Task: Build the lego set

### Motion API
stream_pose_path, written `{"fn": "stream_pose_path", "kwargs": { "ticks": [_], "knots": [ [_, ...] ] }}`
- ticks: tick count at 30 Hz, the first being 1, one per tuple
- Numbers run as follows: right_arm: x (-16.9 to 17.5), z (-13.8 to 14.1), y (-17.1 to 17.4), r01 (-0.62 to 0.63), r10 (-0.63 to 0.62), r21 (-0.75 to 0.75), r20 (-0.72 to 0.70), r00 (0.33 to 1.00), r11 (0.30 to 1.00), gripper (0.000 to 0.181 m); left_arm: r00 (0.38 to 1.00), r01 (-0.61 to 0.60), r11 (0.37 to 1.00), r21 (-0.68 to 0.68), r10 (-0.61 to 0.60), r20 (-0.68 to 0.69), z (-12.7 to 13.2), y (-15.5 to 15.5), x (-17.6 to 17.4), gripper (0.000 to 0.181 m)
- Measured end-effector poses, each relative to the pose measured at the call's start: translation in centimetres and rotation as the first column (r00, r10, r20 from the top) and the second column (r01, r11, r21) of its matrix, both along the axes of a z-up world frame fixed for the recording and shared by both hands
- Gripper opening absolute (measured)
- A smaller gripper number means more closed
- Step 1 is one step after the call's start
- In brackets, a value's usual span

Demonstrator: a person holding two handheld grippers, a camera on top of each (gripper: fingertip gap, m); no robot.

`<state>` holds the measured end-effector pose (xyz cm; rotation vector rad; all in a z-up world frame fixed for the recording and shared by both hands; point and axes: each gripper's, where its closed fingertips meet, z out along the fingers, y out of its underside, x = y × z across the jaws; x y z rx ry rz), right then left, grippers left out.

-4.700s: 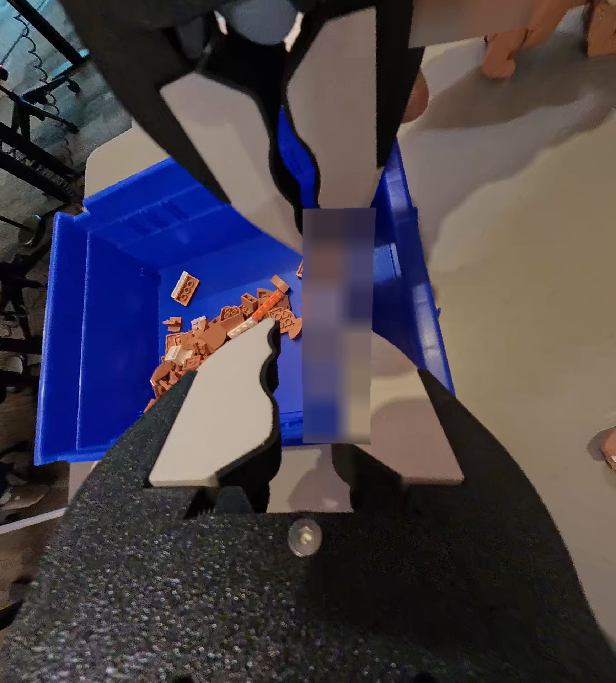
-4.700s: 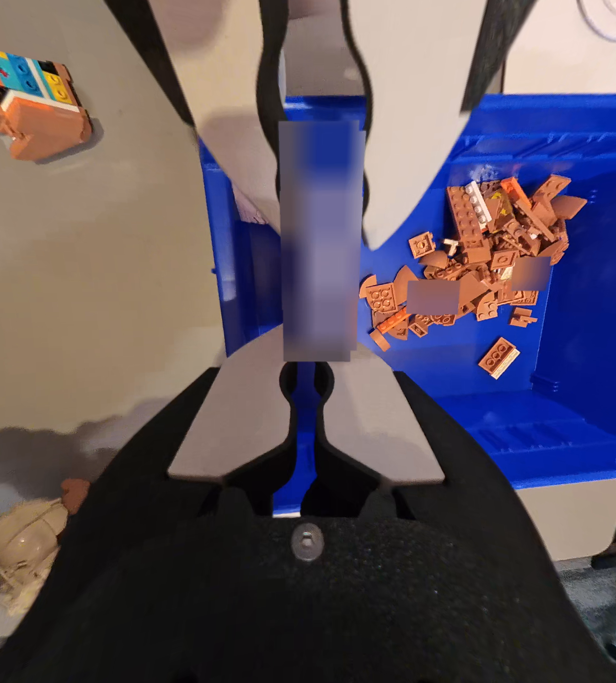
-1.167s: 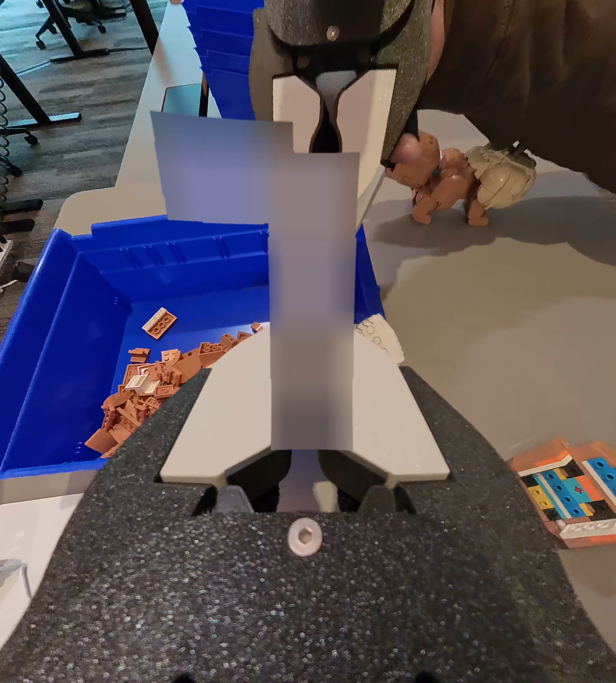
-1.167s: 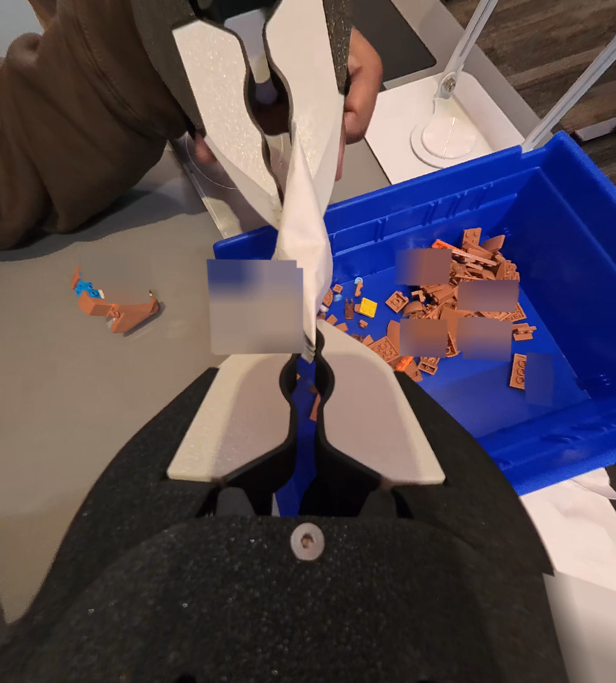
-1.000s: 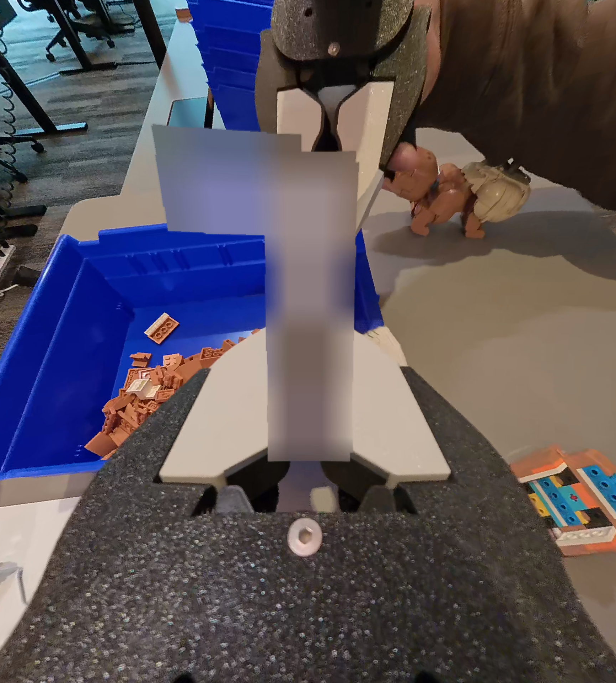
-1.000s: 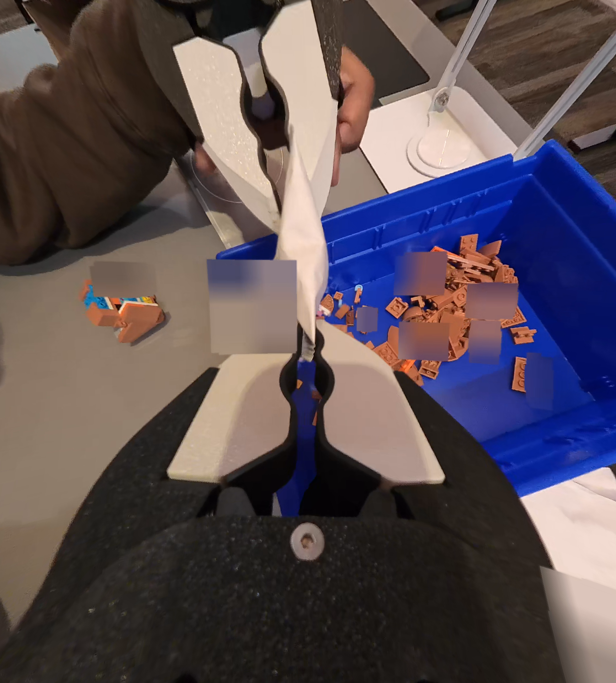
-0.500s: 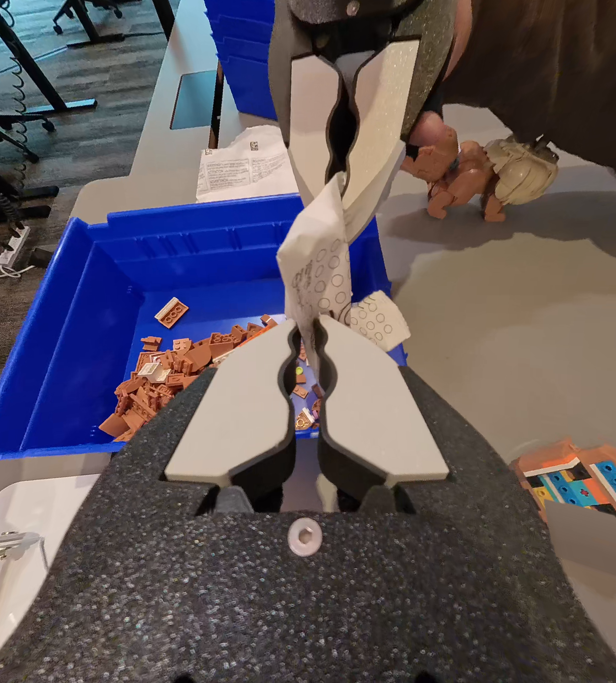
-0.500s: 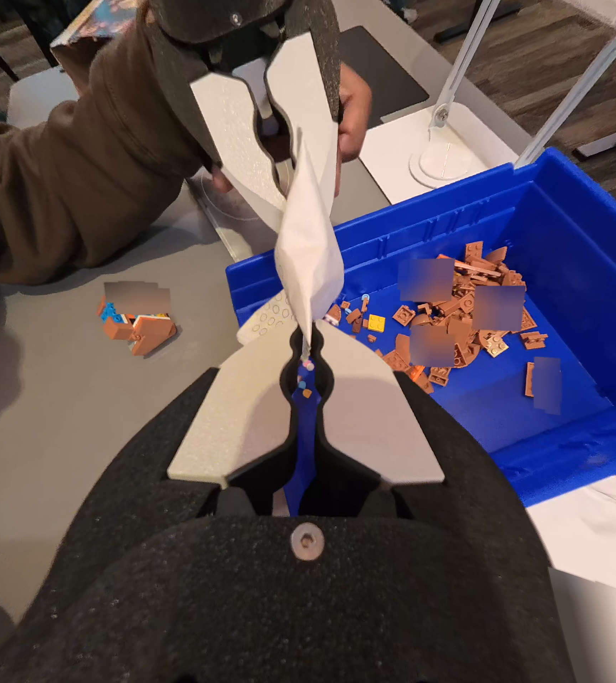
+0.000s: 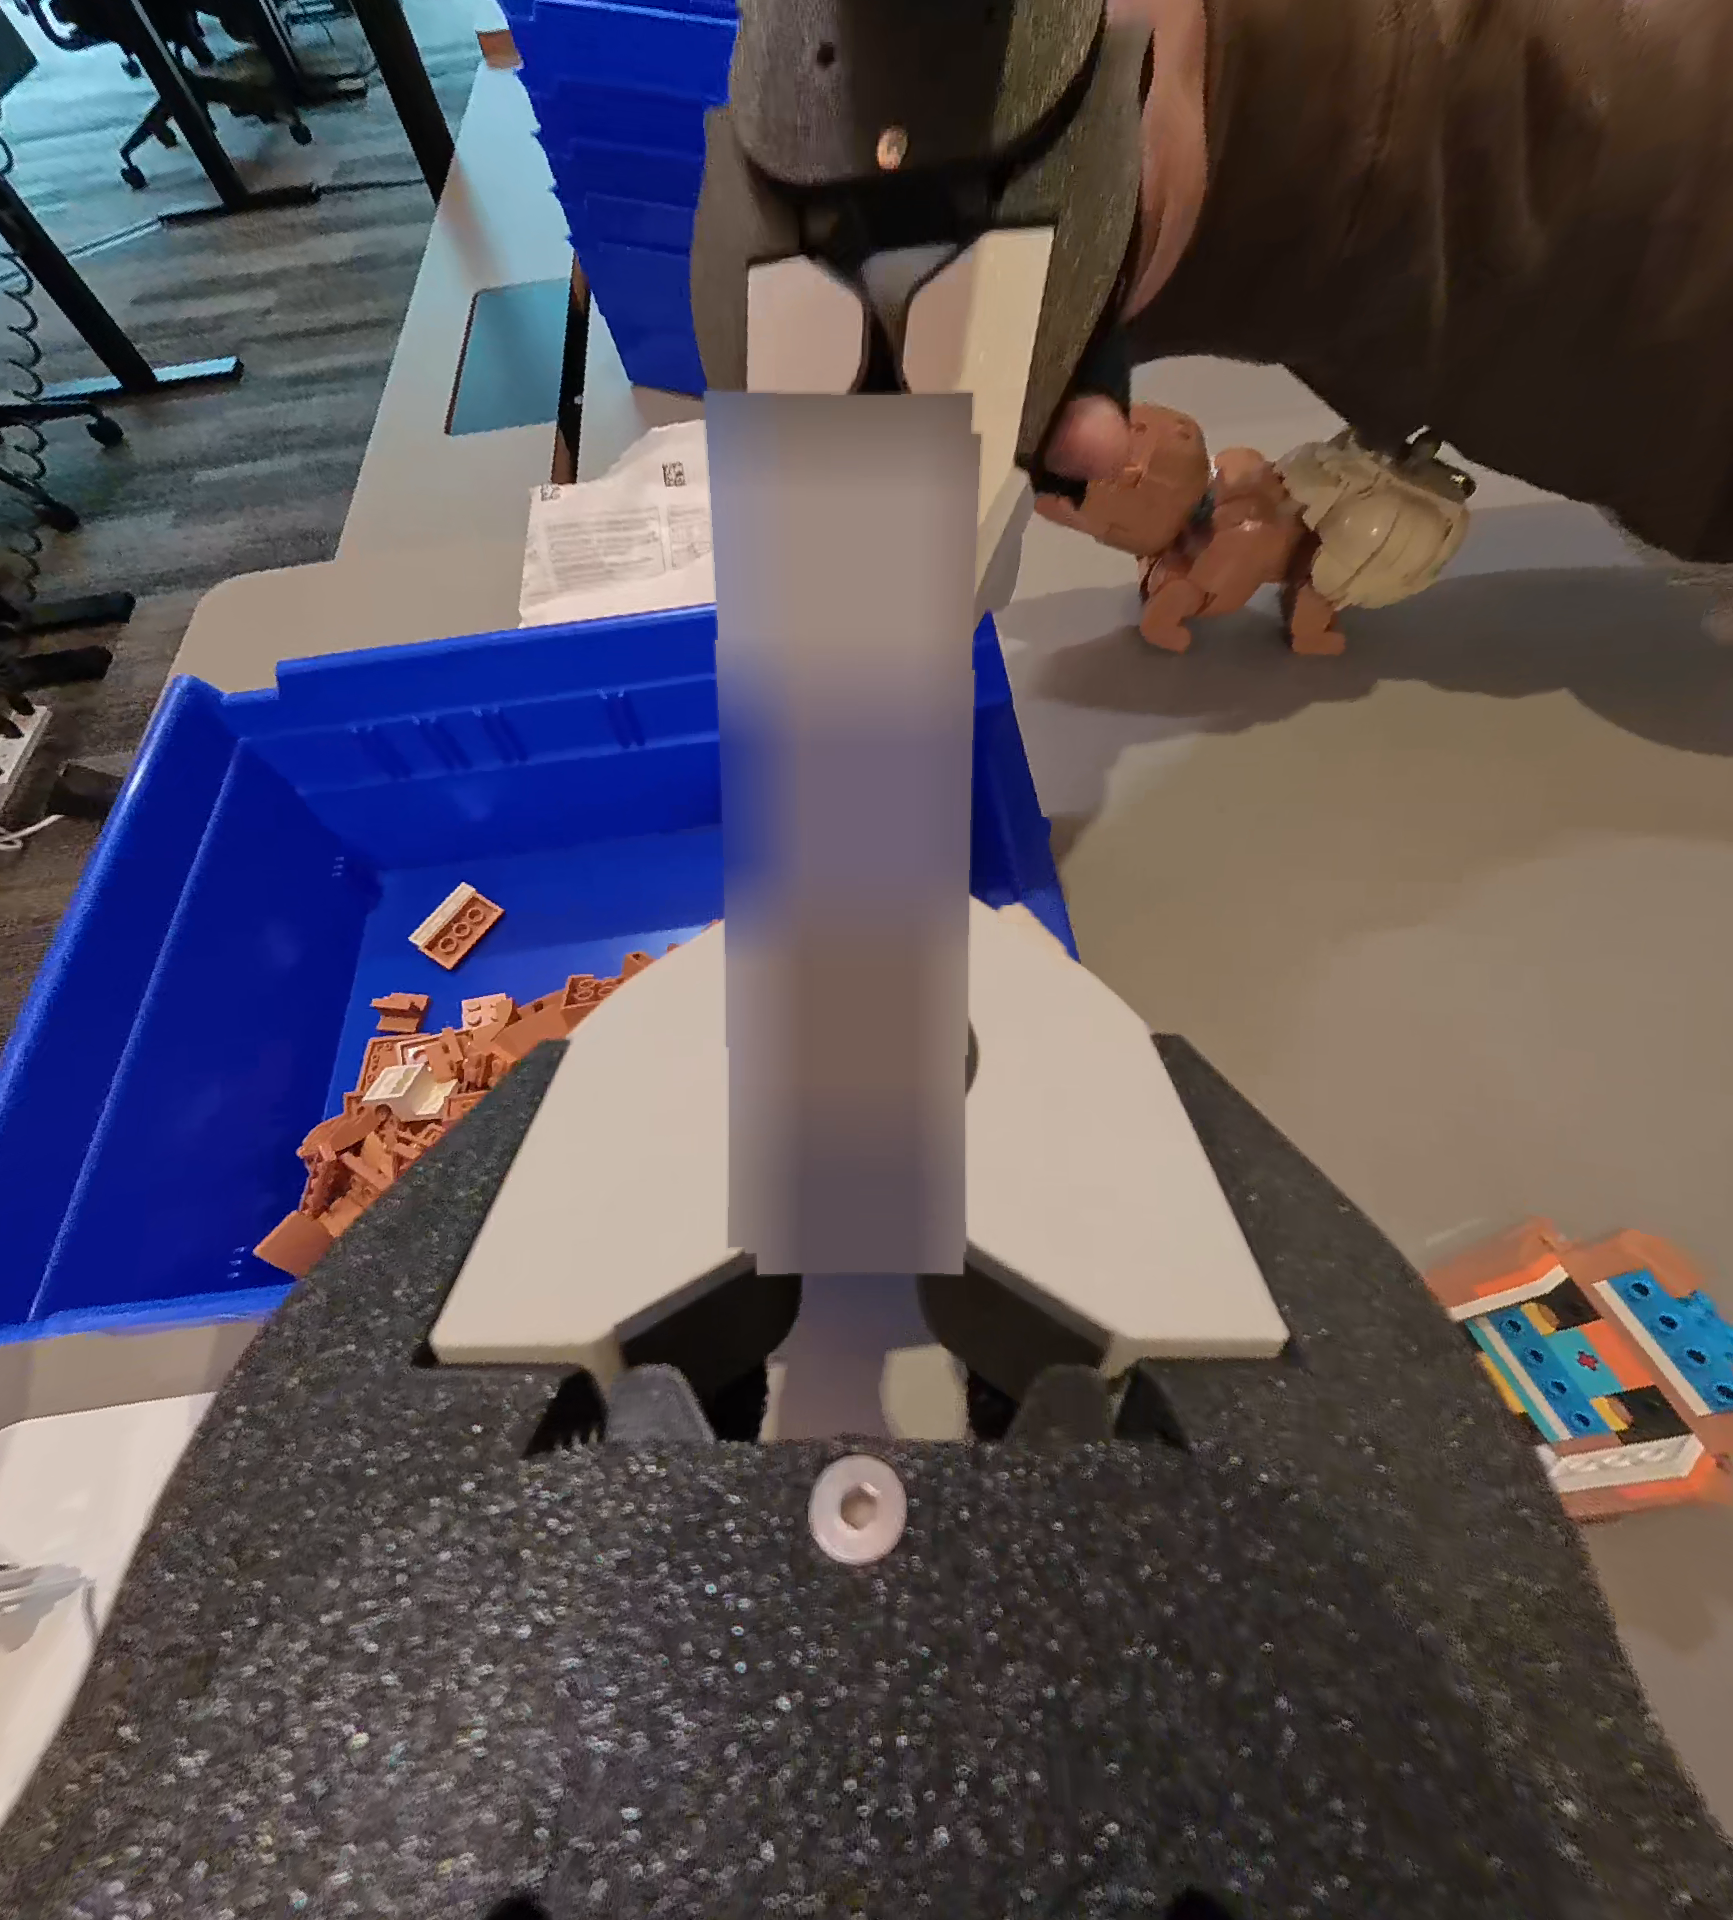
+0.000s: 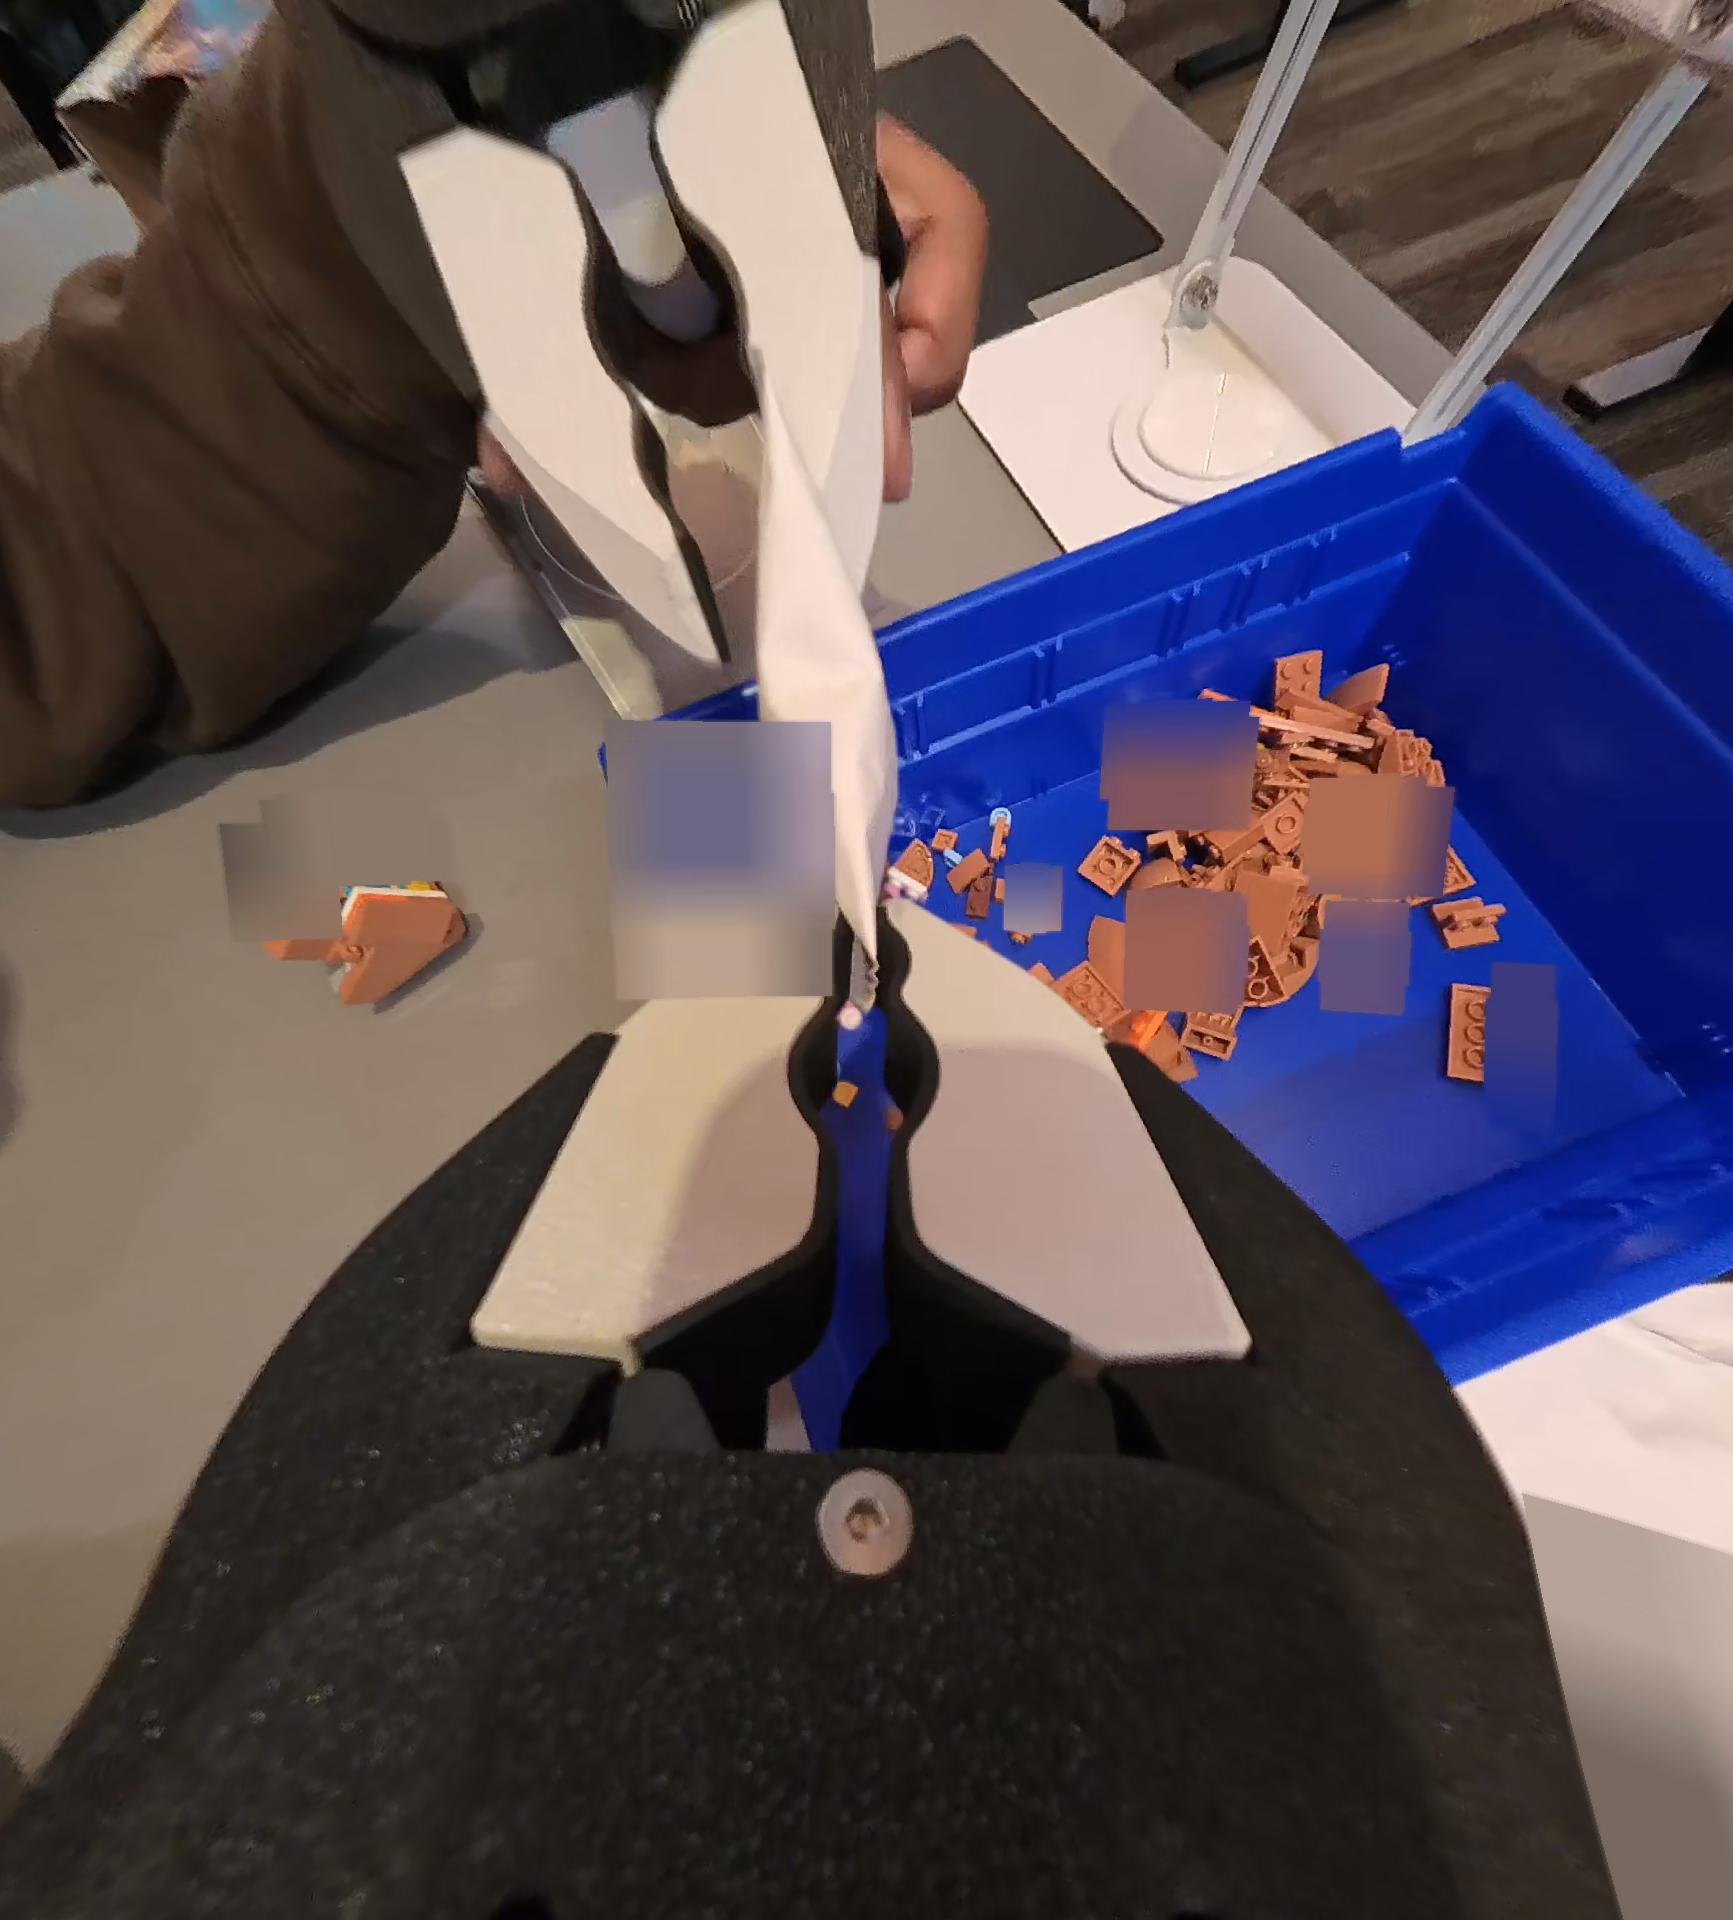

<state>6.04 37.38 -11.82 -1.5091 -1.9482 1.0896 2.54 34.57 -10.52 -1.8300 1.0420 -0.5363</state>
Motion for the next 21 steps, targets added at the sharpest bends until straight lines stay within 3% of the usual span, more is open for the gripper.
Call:
{"fn": "stream_pose_path", "kwargs": {
  "ticks": [6, 21],
  "knots": [
    [-0.3, -1.1, 0.4, 0.016, -0.018, 0.051, 0.044, 0.999, 0.999, 0.003, 0.999, -0.013, 1.000, -0.002, 0.013, -0.031, -0.5, 0.4, 0.0, 0.004],
    [-0.1, -2.7, 1.0, 0.031, -0.047, 0.133, 0.118, 0.992, 0.991, 0.004, 0.994, -0.050, 0.999, -0.007, 0.050, -0.099, -1.6, 1.1, 0.0, 0.004]
  ]
}}
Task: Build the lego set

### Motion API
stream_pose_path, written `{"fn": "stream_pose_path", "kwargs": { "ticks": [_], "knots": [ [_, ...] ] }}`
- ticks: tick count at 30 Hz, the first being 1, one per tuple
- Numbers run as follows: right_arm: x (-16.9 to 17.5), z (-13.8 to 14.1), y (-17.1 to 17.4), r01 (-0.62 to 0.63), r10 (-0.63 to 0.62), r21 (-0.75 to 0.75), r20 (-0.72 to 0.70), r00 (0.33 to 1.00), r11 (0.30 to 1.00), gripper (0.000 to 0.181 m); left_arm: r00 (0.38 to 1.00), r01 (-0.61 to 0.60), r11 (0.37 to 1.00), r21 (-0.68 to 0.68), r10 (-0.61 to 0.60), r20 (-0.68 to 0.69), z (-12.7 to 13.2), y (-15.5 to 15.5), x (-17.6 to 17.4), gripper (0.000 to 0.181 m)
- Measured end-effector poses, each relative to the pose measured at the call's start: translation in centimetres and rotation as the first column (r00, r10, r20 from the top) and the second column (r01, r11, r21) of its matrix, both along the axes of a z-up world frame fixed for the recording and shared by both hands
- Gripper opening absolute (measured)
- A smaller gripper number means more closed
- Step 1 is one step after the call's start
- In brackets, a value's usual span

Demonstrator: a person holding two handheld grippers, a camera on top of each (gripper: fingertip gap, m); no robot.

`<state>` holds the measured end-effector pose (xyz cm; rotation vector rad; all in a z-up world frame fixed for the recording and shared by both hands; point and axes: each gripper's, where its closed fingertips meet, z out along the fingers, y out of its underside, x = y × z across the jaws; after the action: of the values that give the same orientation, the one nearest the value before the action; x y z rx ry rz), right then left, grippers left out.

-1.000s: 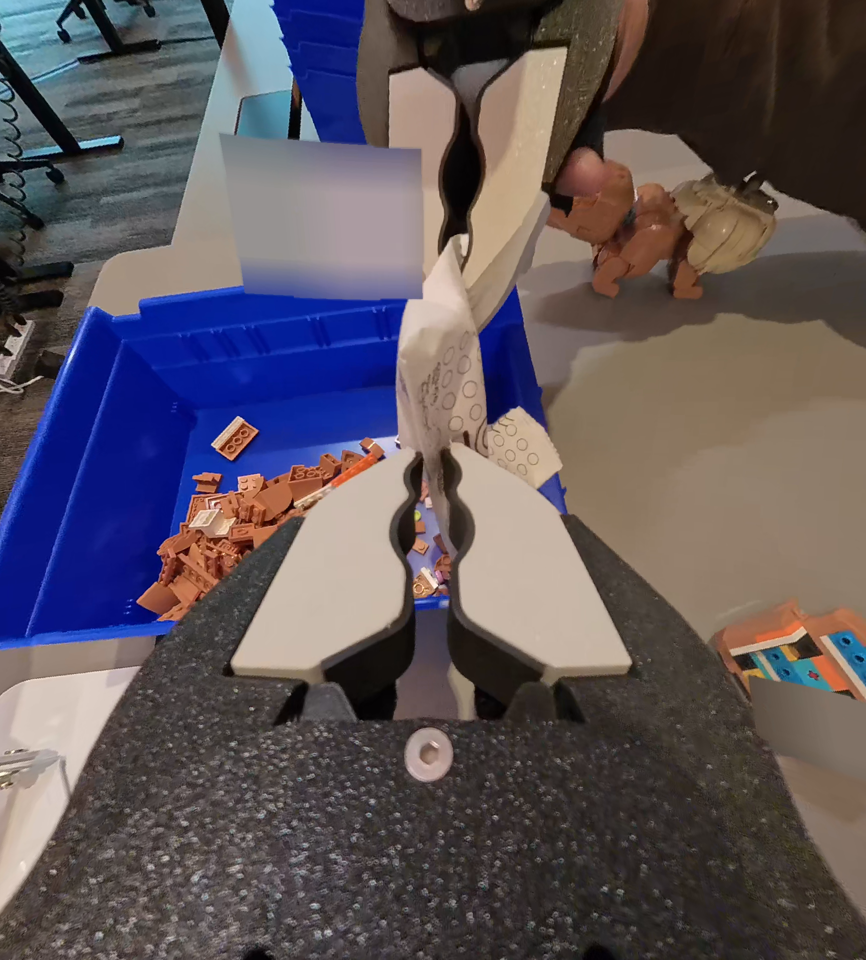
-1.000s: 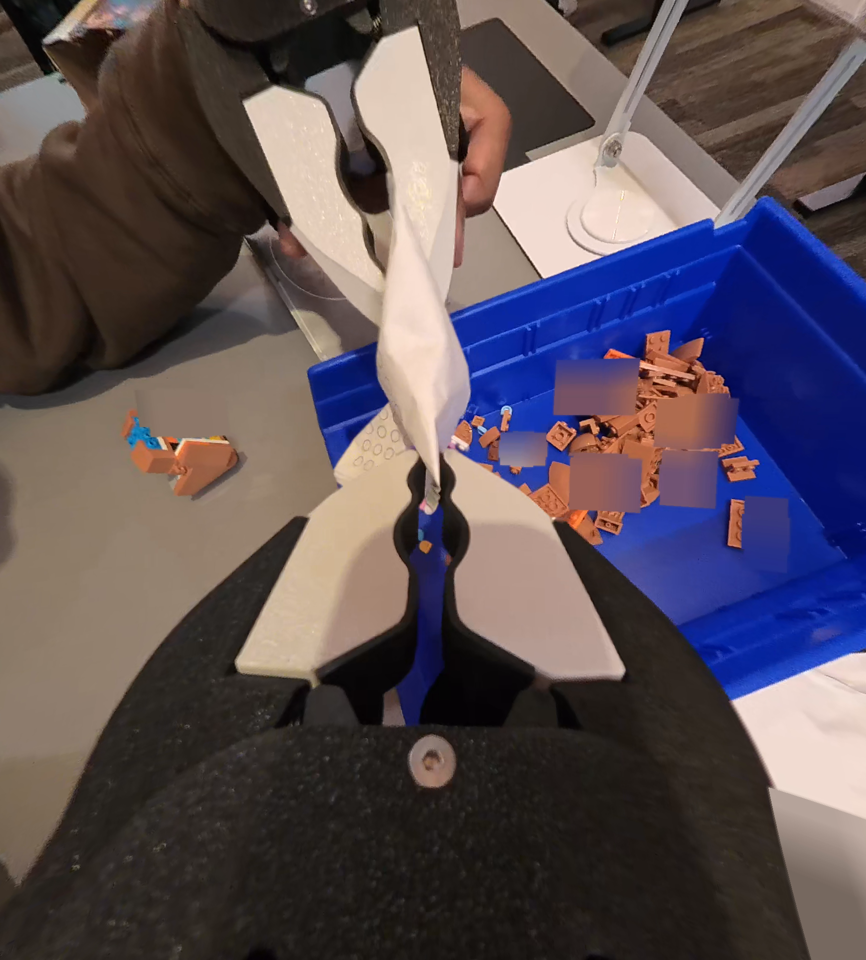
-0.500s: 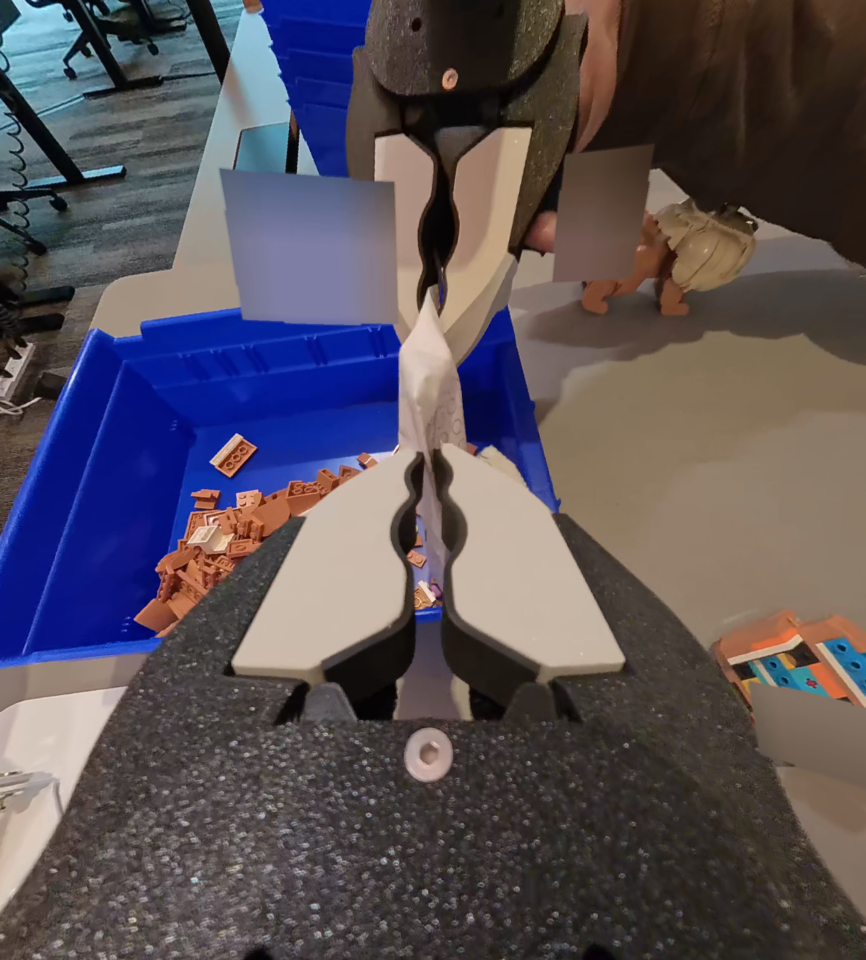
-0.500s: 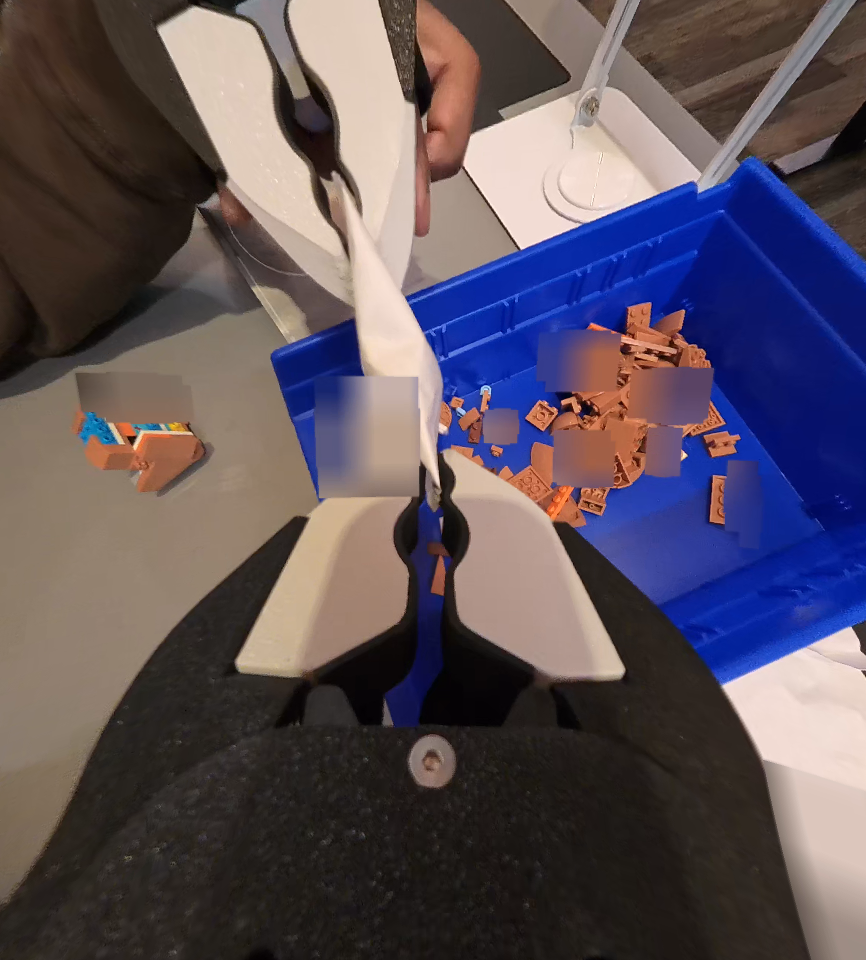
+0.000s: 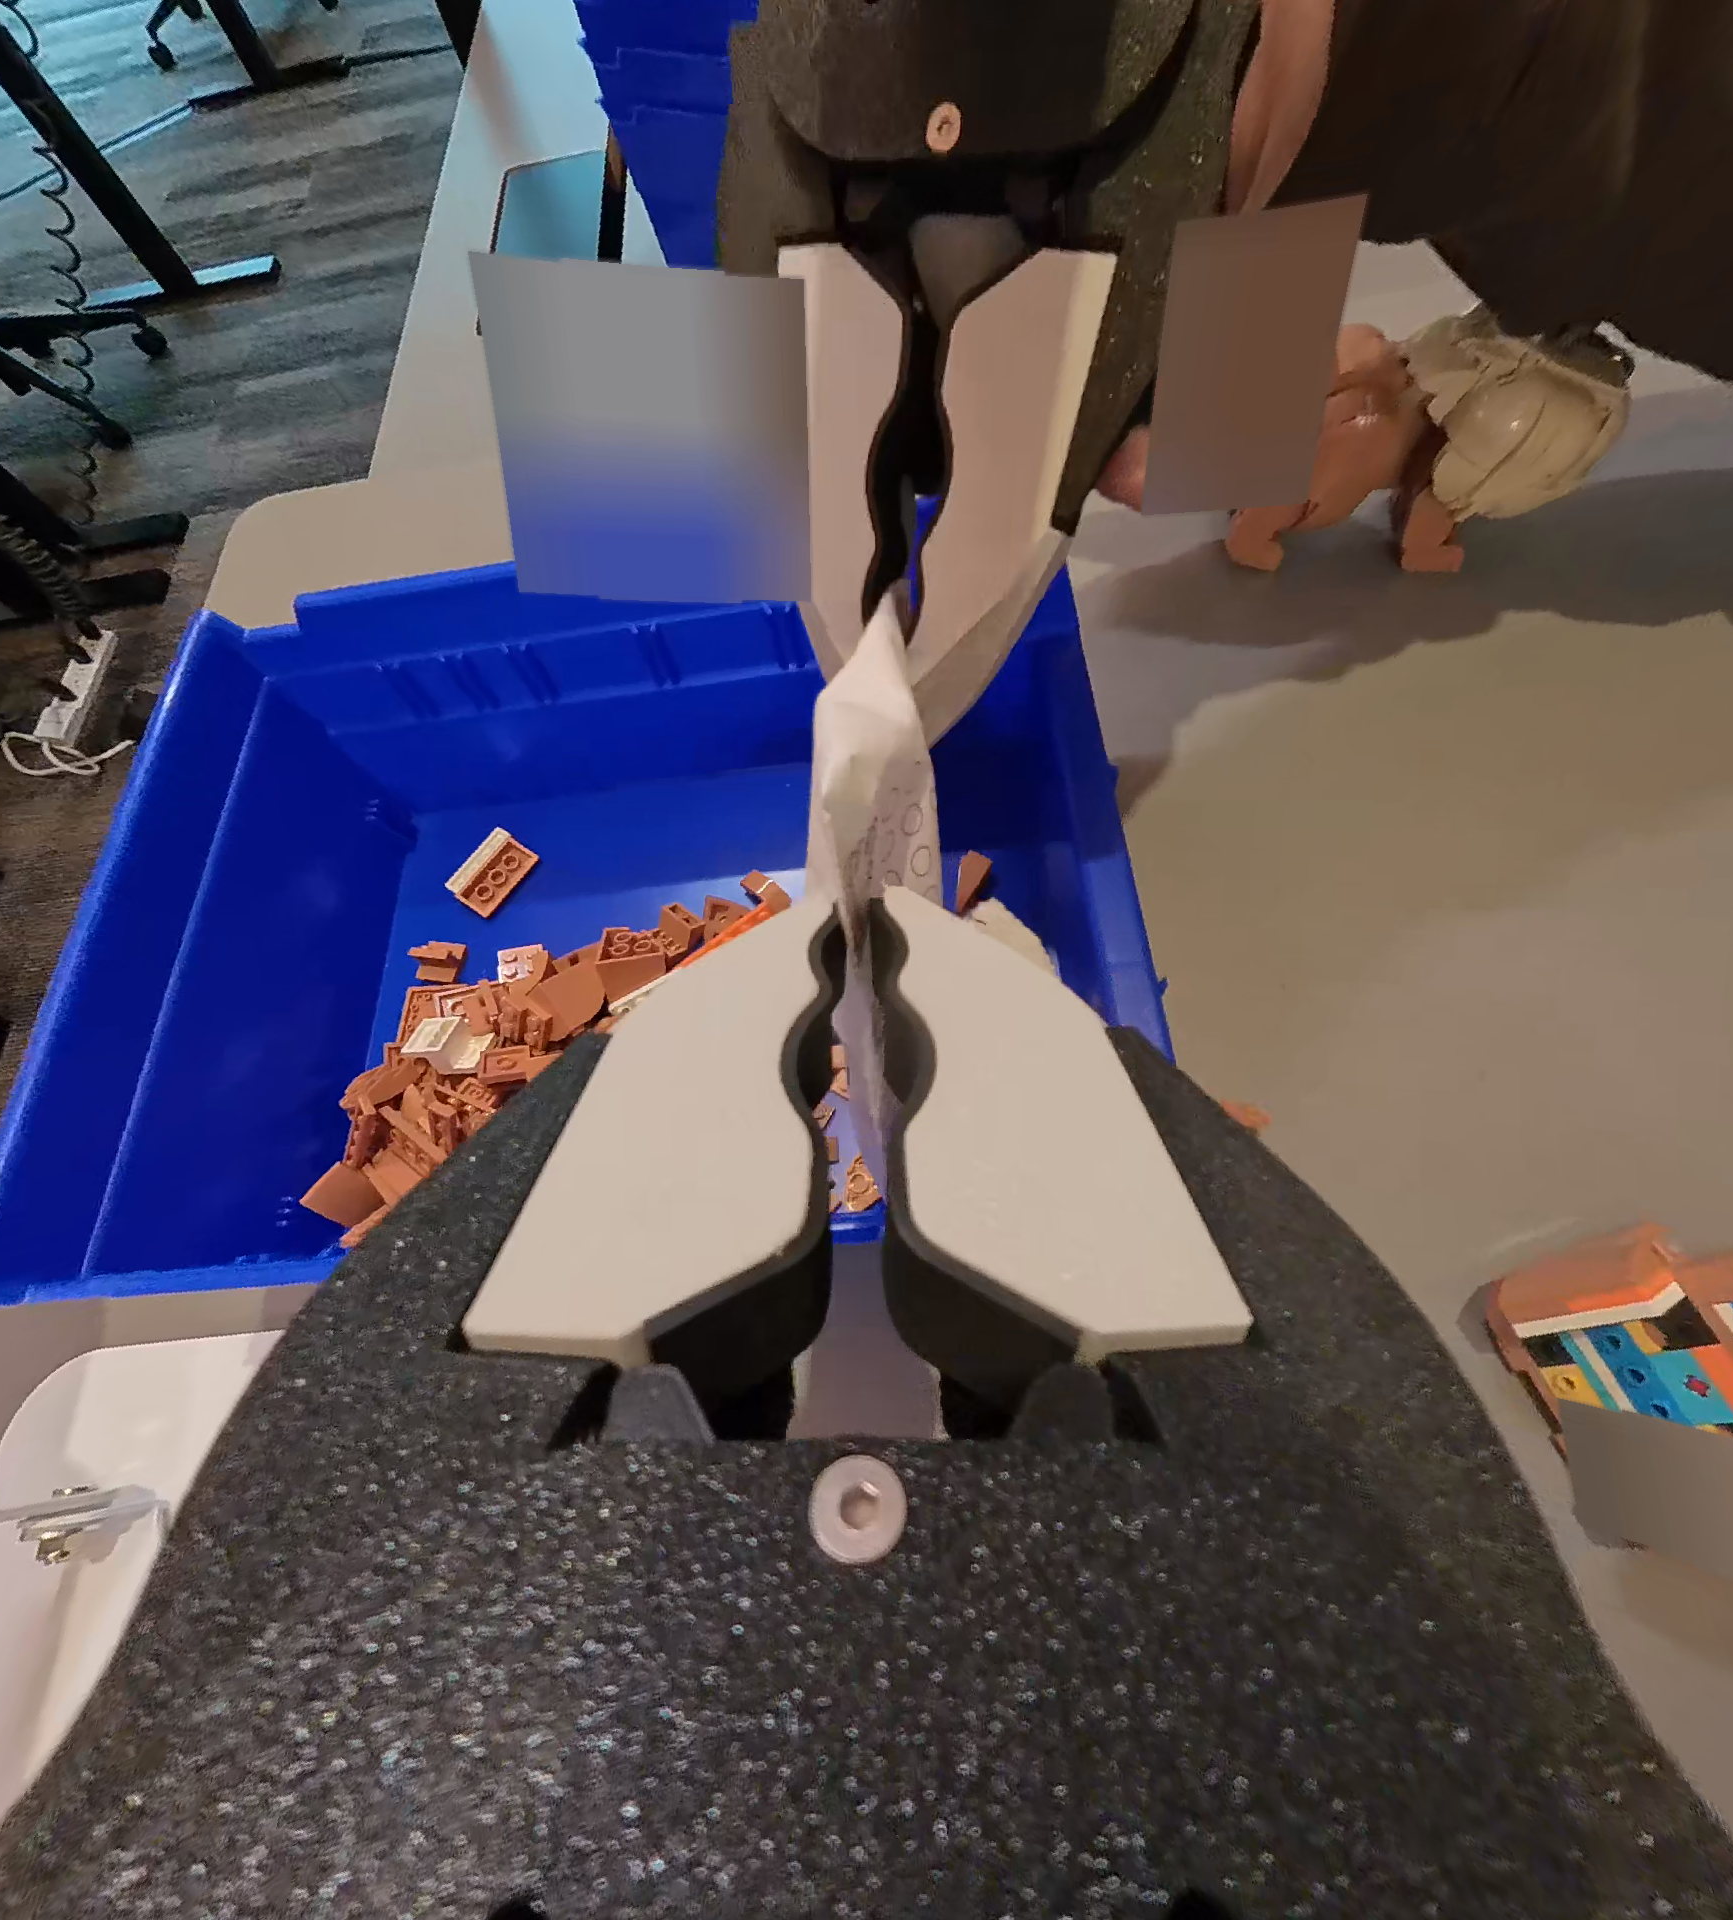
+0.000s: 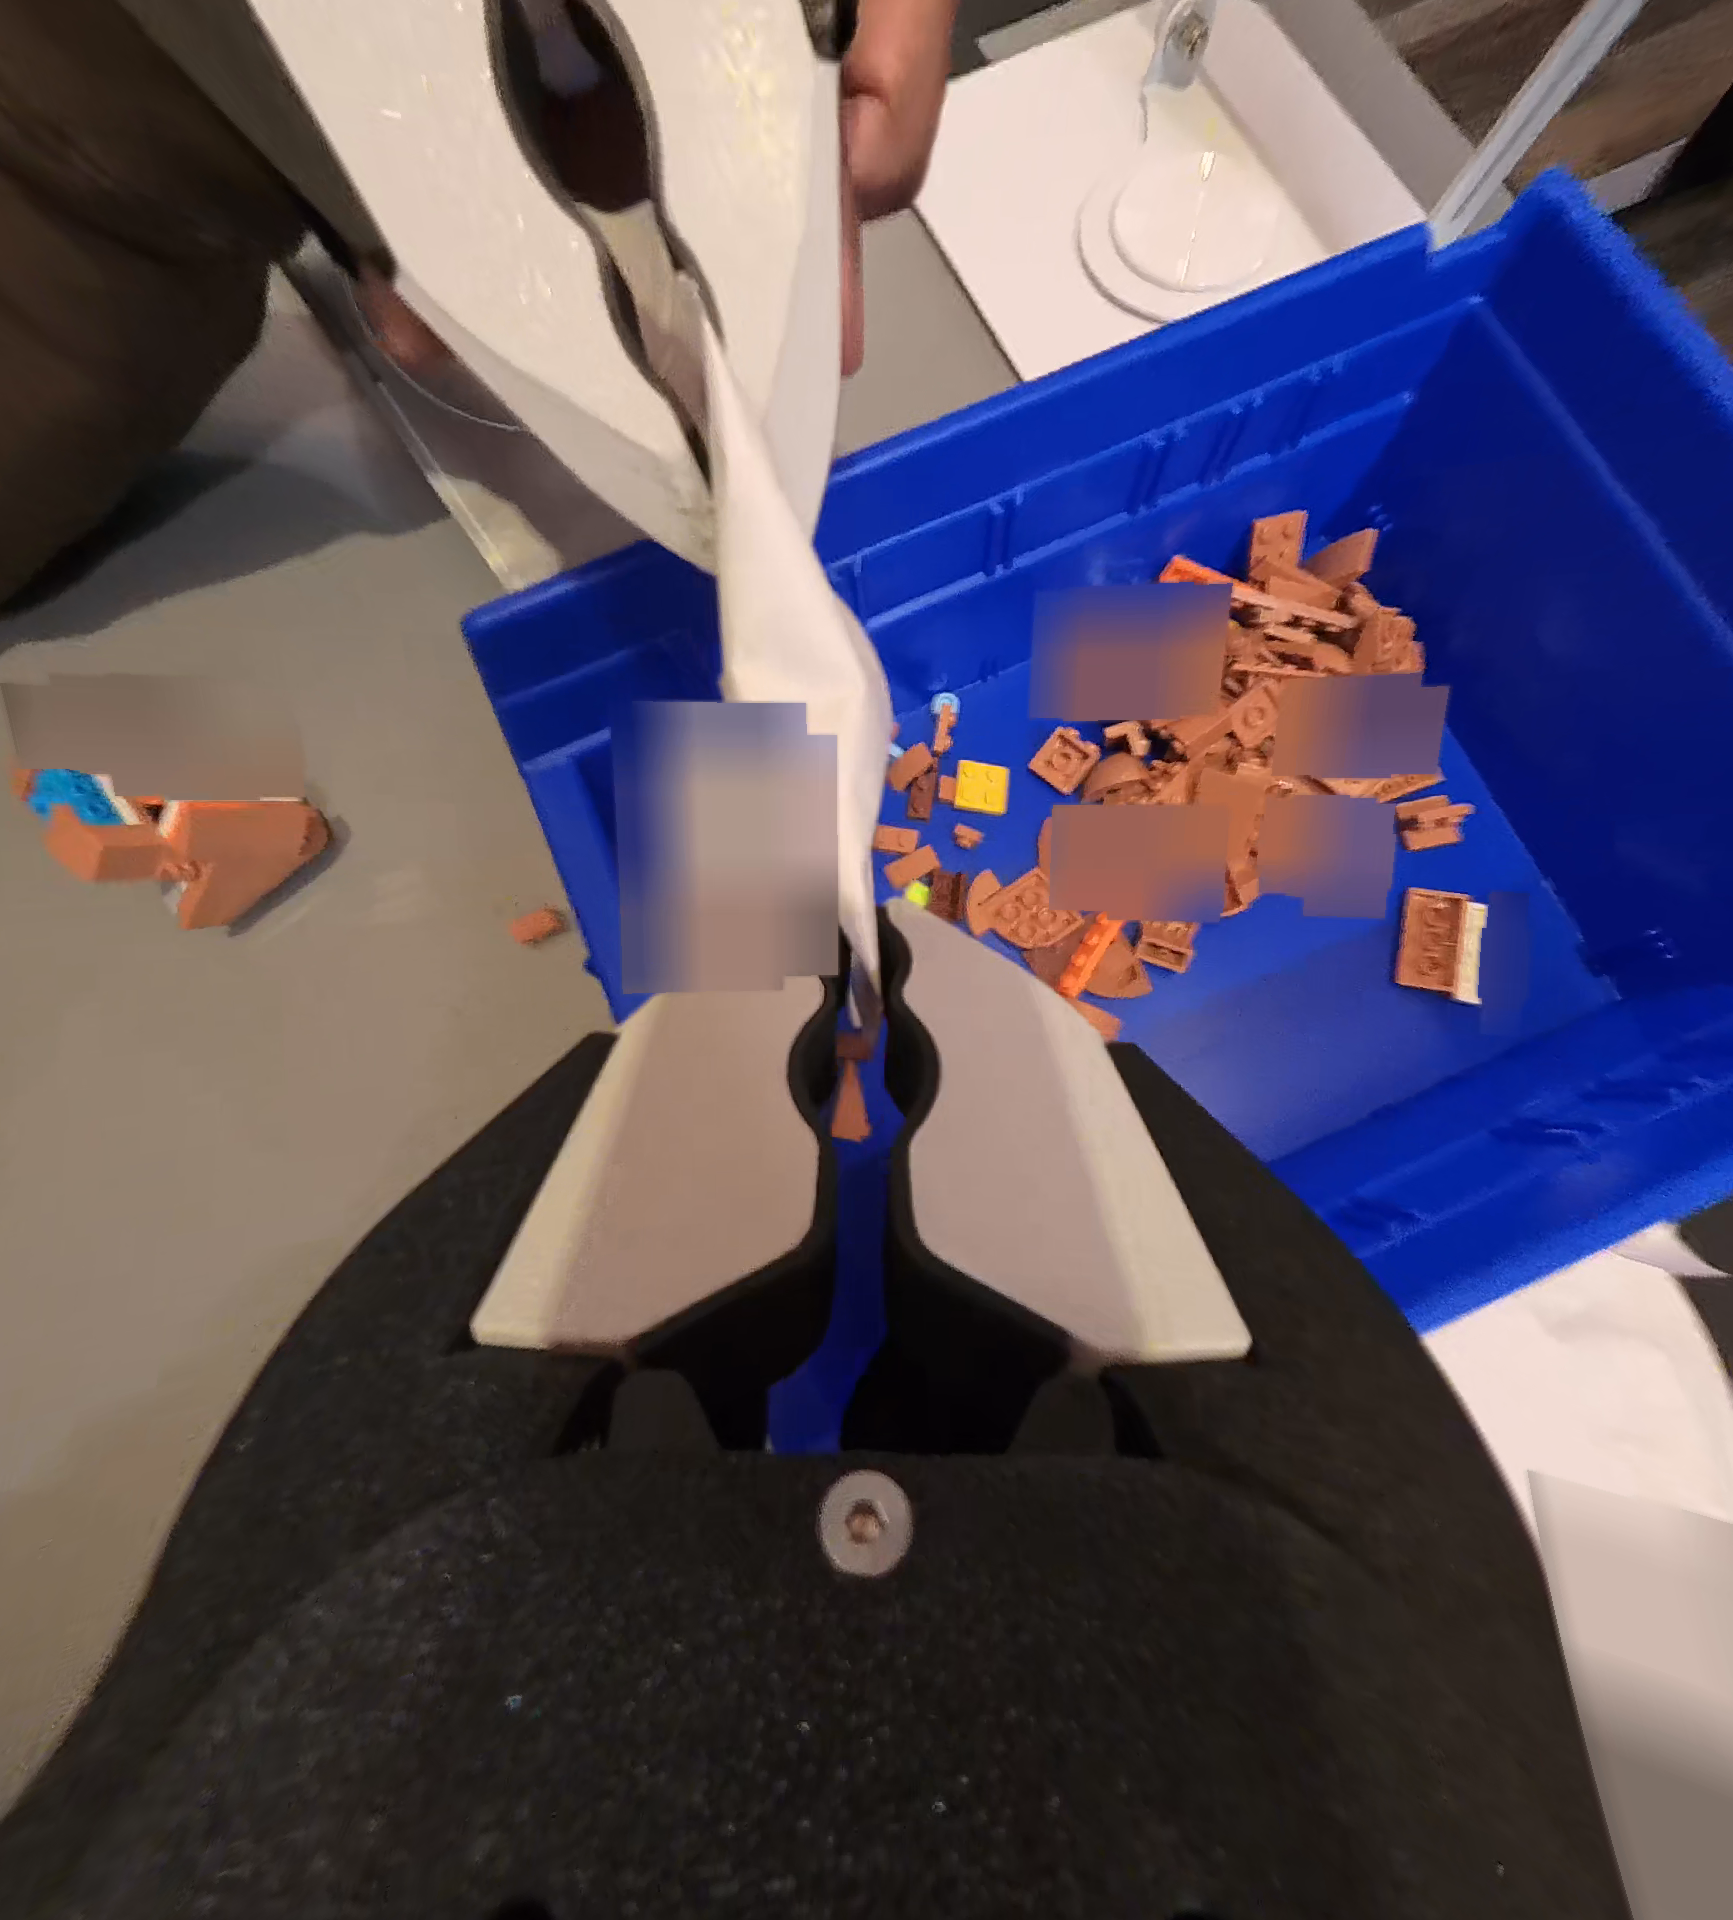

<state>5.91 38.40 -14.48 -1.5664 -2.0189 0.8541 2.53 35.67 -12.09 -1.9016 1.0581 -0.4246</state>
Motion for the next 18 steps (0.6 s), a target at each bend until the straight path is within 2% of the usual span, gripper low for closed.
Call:
{"fn": "stream_pose_path", "kwargs": {
  "ticks": [2, 5, 12, 15, 18],
  "knots": [
    [-0.29, 0.38, 0.26, 0.022, -0.022, 0.000, -0.013, 1.000, 1.000, 0.004, 1.000, -0.006, 1.000, 0.002, 0.006, 0.007, 0.01, 0.18, 0.10, 0.003],
    [-0.10, -0.54, -0.13, -0.010, 0.009, 0.024, 0.031, 0.999, 1.000, 0.004, 1.000, -0.002, 1.000, -0.006, 0.002, -0.016, -0.42, 0.12, 0.03, 0.004],
    [-0.53, -0.35, -0.24, 0.009, -0.008, -0.022, 0.019, 1.000, 1.000, 0.004, 0.999, 0.023, 1.000, -0.006, -0.023, 0.035, 0.06, -0.05, 0.52, 0.002],
    [-0.47, -0.07, -0.23, 0.006, -0.006, -0.021, 0.008, 1.000, 1.000, 0.004, 1.000, 0.009, 1.000, -0.002, -0.009, 0.017, -0.07, 0.08, 0.22, 0.003],
    [-0.42, 0.17, -0.55, 0.001, 0.000, -0.044, 0.010, 1.000, 0.999, 0.004, 0.998, 0.031, 1.000, -0.008, -0.030, 0.061, 0.44, -0.20, 0.64, 0.002]
  ]
}}
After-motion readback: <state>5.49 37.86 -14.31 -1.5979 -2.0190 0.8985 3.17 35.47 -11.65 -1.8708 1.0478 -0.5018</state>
